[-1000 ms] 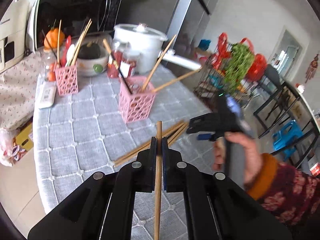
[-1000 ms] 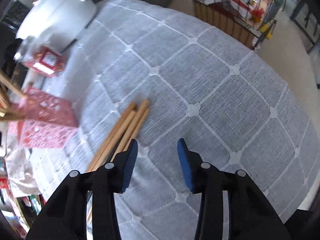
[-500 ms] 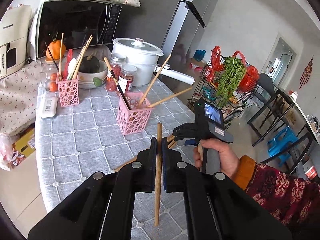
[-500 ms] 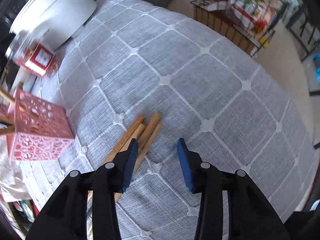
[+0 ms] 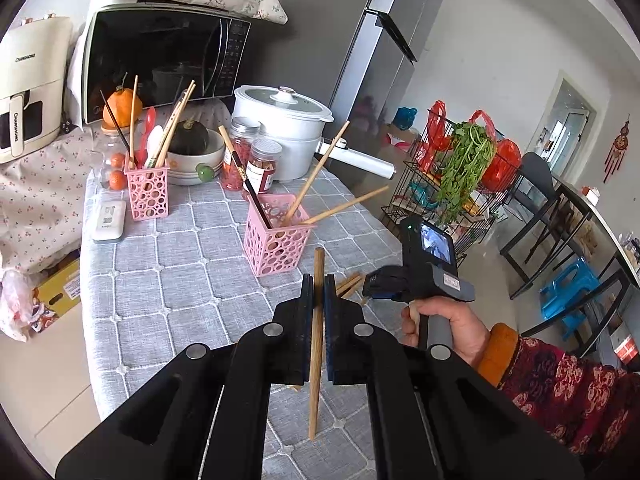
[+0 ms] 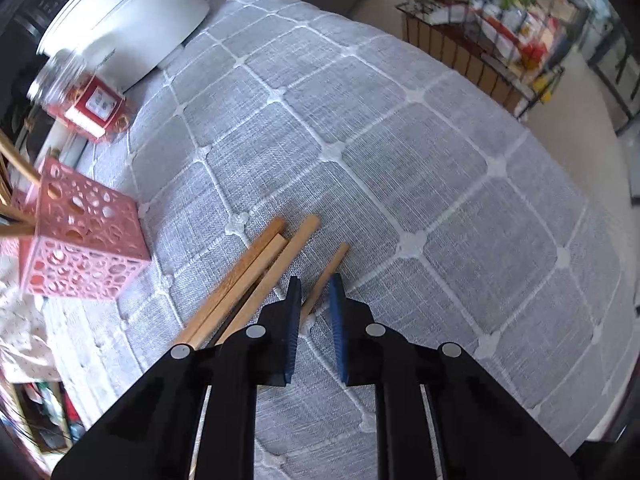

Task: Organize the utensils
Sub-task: 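Grasp a wooden chopstick with the right tool while the left tool holds its chopstick raised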

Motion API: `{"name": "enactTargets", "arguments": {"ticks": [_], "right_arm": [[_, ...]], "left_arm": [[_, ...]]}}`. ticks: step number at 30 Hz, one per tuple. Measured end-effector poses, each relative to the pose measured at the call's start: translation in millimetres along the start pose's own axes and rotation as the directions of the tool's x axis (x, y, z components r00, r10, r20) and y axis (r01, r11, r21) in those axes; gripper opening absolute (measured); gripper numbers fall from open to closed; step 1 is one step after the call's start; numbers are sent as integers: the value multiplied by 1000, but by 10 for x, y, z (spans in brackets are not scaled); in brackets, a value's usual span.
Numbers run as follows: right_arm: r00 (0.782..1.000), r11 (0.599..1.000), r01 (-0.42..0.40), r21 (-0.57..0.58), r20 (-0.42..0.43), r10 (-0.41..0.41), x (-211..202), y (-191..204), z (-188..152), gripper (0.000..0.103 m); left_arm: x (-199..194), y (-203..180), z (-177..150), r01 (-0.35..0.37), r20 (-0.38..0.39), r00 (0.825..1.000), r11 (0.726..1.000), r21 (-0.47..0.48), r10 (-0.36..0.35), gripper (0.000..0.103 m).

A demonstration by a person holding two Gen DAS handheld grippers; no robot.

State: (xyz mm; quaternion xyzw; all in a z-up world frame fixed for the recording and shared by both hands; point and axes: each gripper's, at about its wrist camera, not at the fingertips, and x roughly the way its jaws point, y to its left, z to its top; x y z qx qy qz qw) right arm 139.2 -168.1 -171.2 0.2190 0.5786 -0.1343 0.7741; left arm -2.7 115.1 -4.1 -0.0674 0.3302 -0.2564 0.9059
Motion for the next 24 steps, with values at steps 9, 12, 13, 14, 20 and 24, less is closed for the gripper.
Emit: {"name": "enactTargets", "arguments": {"ticks": [9, 12, 13, 14, 20, 24], "right_arm": [[973, 988, -66, -138, 211, 94, -690, -276, -341, 5], [943, 974, -116, -195, 285, 170, -1120, -369, -480, 5], [933, 967, -132, -218, 302, 195, -1249, -374, -499, 5], [926, 962, -137, -235, 316, 209, -1335, -369, -514, 5], [861, 924, -151, -350, 413, 297, -2007, -363, -646, 5], [829, 908, -162, -387, 446, 338, -2326, -310, -658, 5]], "left_arm": [[-173, -27, 46, -25, 57, 998, 1000, -13, 26, 4], [-184, -65, 75, -36, 68, 997, 999, -17, 37, 4], [-187, -78, 86, -39, 73, 997, 999, -21, 40, 4], [-187, -86, 93, -41, 76, 996, 999, -22, 43, 4], [-152, -133, 193, -58, 88, 994, 997, -46, 61, 4], [-138, -197, 323, -68, 104, 992, 996, -52, 73, 4]]}}
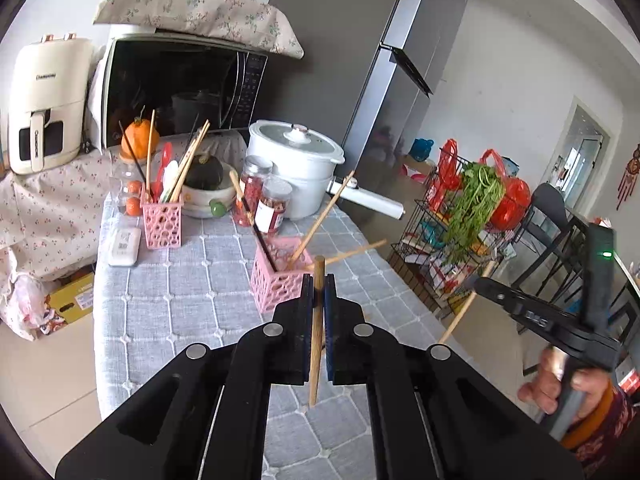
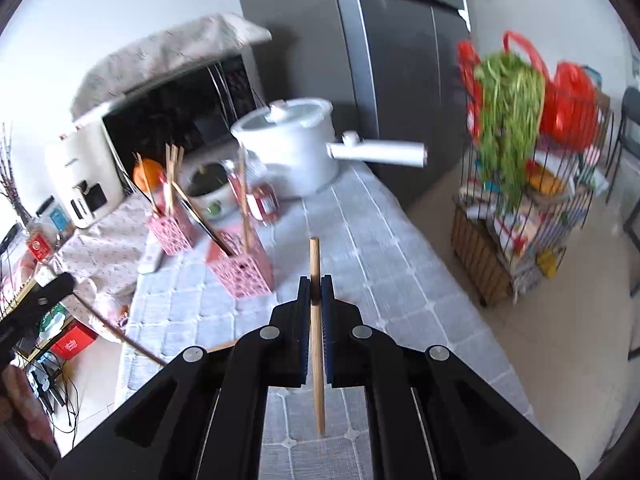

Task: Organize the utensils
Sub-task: 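Grasp a wooden chopstick with the right tool while the left tool holds its chopstick raised, then lower both wooden chopsticks into the pink square holder and open both tools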

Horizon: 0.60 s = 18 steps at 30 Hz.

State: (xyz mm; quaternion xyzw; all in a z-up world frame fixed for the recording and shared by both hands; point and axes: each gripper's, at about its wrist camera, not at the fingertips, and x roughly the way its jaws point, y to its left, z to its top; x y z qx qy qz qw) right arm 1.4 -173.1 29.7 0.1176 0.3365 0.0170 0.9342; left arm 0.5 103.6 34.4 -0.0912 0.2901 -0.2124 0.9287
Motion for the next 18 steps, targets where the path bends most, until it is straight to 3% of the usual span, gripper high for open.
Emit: {"name": "enactTargets", "arguments": {"ticks": [11, 18], "right_arm": [[986, 990, -141, 10, 93, 140, -453, 226, 724, 5], [967, 983, -181, -18, 177, 181, -537, 455, 1077, 5]], "left_arm": [[139, -173, 773, -69, 123, 990, 997, 25, 66, 4], [490, -174, 1109, -141, 179, 975, 989, 42, 132, 4]]}}
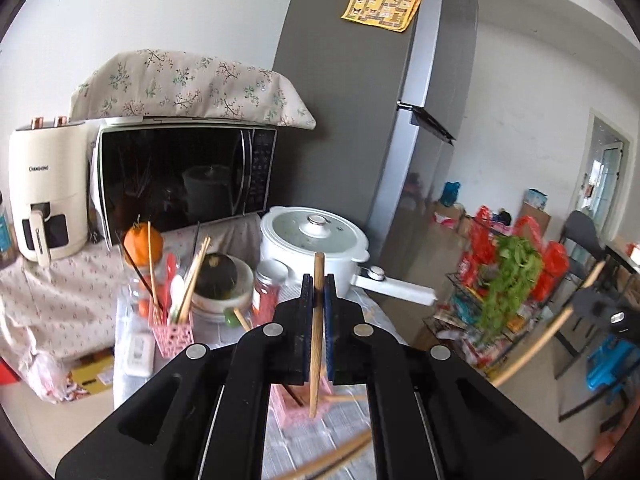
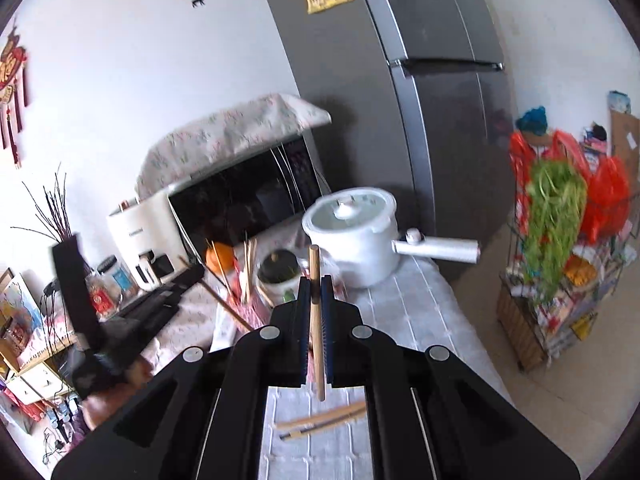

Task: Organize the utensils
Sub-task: 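Lower both wooden chopsticks into the pink square holder and open both tools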

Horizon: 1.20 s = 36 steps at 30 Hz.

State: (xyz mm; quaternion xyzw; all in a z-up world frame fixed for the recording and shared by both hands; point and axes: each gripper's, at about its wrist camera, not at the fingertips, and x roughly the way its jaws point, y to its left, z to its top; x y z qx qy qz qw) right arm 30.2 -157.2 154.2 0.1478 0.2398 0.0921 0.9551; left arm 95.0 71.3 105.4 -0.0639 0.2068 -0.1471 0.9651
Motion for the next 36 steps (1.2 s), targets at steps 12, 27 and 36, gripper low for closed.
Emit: {"name": "enactTargets", "arguments": {"ticks": [12, 27, 36], "right_arm": [[999, 1000, 28, 9, 21, -29, 683, 61, 19, 5], [995, 995, 102, -9, 24, -102, 1406, 246, -118, 5], [993, 992, 121, -40, 6, -120, 1761, 338, -331, 6]], "left_arm": [[561, 184, -330, -34, -50, 998, 999, -9, 34, 31], [30, 580, -594, -100, 20, 995, 990, -103, 102, 41], [-47, 603, -548, -85, 45, 995, 990, -108, 90, 46]]}}
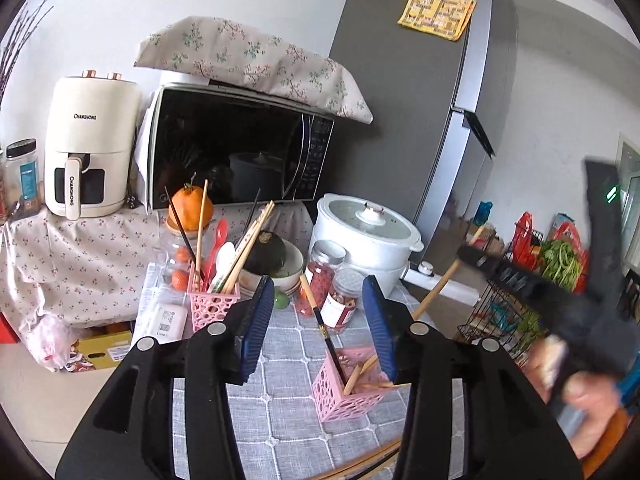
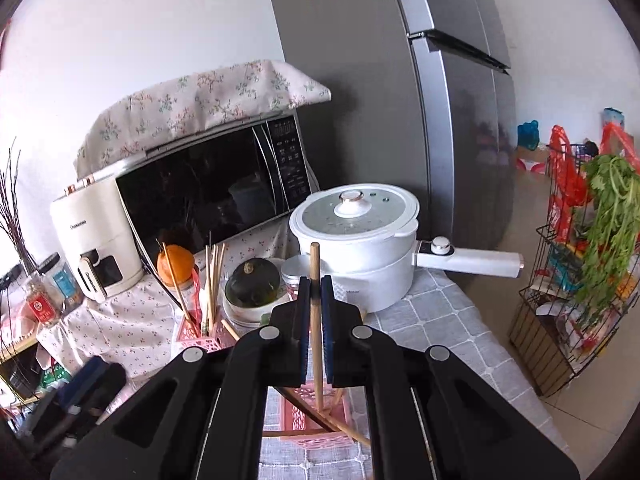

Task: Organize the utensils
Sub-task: 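Lower both wooden chopsticks into the pink square holder and open both tools, then move both open tools back over the chopstick pile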

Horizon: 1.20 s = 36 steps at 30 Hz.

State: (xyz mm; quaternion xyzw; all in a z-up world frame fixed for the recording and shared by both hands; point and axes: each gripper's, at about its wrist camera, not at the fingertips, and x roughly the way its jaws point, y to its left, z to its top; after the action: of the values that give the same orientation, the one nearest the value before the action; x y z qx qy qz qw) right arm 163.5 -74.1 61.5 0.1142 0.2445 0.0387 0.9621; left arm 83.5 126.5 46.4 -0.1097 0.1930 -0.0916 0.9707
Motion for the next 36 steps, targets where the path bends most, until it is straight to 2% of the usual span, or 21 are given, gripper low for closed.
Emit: {"name": "enactTargets", "arguments": {"ticks": [4, 9, 14, 16, 23, 26, 28, 36], "right_arm": [[1000, 1000, 10, -7, -9, -10, -29, -21, -42, 6], [1000, 999, 30, -25, -5, -30, -201, -61, -60, 7], [997, 995, 73, -68, -2, -73, -369, -78, -155, 8], [996, 993, 89, -78, -3, -89, -440, -103, -213, 18], [991, 988, 129, -82, -21, -131, -659, -223, -443, 42], [987, 983, 158, -92, -17, -160, -742, -276, -561, 55], [981, 978, 191, -90, -8, -192, -820, -342, -661, 68], [966, 964, 257, -69, -21, -259, -986, -590, -887, 85]], "left_arm": [[-98, -37, 32, 4, 25, 1000, 1000, 8, -5, 50], [-159, -110, 27, 10, 20, 1000, 1000, 23, -10, 51], [-267, -212, -8, 18, 19, 1000, 999, 48, -18, 56], [-305, -252, -34, 21, 11, 1000, 998, 57, -22, 58], [-377, -402, -193, 28, -32, 999, 996, 83, -26, 64], [-392, -464, -265, 26, -47, 999, 995, 97, -22, 70], [-400, -506, -319, 24, -57, 998, 994, 108, -18, 76], [-368, -597, -529, 17, -107, 994, 992, 128, -3, 91]]}}
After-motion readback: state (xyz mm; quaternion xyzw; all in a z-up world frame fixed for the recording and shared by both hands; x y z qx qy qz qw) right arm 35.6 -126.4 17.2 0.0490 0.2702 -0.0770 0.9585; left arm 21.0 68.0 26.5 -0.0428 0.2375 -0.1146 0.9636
